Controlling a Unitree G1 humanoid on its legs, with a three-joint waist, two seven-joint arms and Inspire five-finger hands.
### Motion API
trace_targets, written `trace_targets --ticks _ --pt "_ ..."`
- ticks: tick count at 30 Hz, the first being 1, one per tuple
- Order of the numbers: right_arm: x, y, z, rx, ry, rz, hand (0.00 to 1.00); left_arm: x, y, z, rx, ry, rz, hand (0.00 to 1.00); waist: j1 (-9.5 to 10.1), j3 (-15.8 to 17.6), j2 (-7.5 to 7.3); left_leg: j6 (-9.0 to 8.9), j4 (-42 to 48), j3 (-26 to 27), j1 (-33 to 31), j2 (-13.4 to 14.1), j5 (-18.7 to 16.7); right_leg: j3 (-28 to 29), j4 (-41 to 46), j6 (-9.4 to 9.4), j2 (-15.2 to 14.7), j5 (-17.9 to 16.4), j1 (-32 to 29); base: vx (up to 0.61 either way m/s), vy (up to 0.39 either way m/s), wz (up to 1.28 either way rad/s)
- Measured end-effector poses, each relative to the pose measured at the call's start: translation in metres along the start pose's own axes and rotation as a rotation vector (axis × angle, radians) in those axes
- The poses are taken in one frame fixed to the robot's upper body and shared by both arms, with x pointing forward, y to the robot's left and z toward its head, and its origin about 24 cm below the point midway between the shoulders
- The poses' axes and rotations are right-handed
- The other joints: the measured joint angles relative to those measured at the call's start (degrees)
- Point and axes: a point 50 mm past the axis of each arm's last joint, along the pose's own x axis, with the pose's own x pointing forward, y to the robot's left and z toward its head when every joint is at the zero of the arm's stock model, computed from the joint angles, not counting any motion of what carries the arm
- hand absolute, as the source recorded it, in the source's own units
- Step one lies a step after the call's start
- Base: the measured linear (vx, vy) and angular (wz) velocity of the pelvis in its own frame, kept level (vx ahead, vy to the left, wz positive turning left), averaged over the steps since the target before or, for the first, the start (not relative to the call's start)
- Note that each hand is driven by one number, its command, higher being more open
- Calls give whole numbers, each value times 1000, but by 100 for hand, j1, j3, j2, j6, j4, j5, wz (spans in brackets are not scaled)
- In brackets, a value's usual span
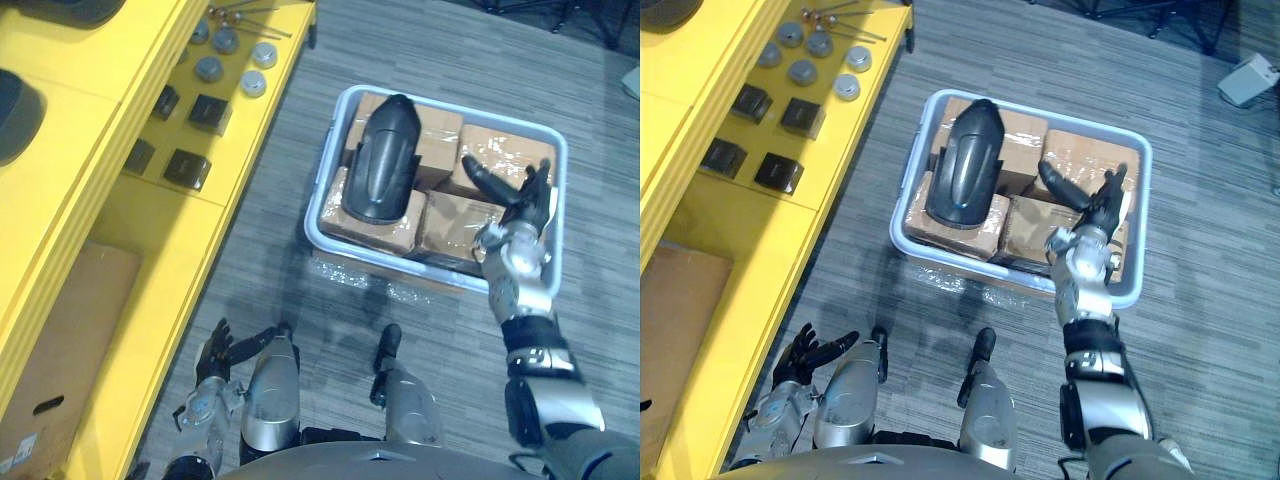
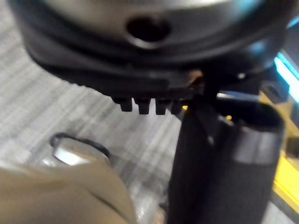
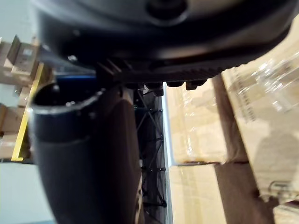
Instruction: Walk over and take three plastic housings, then place them on the shelf
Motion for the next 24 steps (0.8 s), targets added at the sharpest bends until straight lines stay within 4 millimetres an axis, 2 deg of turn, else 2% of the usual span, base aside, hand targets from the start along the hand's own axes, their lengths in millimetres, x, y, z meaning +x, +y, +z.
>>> trace_targets --ticks 3,6,9,11,14,16,18,21,24 --pt "14 2 16 -39 -11 0 100 -4 6 -11 -65 29 24 100 142 80 49 35 212 -66 -200 -14 -48 -56 118 1 -15 -1 -116 -56 61 12" --pt "23 5 27 -85 -6 25 100 -5 4 -11 -68 24 -6 100 225 235 190 95 441 -60 -269 -17 -136 -51 333 2 -58 -15 -208 -78 64 -7" --pt "27 9 27 -133 45 75 100 -5 4 -15 -73 39 -17 100 231 265 241 123 627 -1 -397 -19 -211 -43 487 7 -110 -18 -377 -100 87 -15" --pt "29 7 18 -175 113 97 100 -7 2 -22 -88 64 -26 100 240 298 313 131 697 27 -399 -18 -271 -39 525 14 -132 -21 -384 -108 86 -8" --pt "32 6 16 -215 156 132 100 -8 -3 -25 -99 73 -46 100 254 344 417 129 717 54 -407 -25 -274 -39 579 15 -164 -20 -455 -80 44 -6" --pt "36 5 27 -259 135 167 100 -9 -12 -28 -105 79 -78 100 272 367 598 137 710 62 -420 -40 -242 -38 628 16 -188 -20 -486 -38 31 -2" --pt "42 6 40 -291 108 178 100 -10 -17 -30 -121 88 -97 100 289 372 705 136 665 62 -421 -59 -195 -41 679 11 -209 -23 -564 -37 20 0" --pt "47 8 54 -320 88 179 100 -9 -23 -31 -104 101 -121 100 316 376 798 121 509 8 -423 -126 -42 -88 747 -17 -266 -41 -656 -18 -3 5" --pt "51 12 59 -377 82 174 100 -8 -27 -32 -98 114 -132 100 358 382 889 96 448 -84 -424 -136 40 -160 923 -91 -281 -128 -708 -30 -16 8"
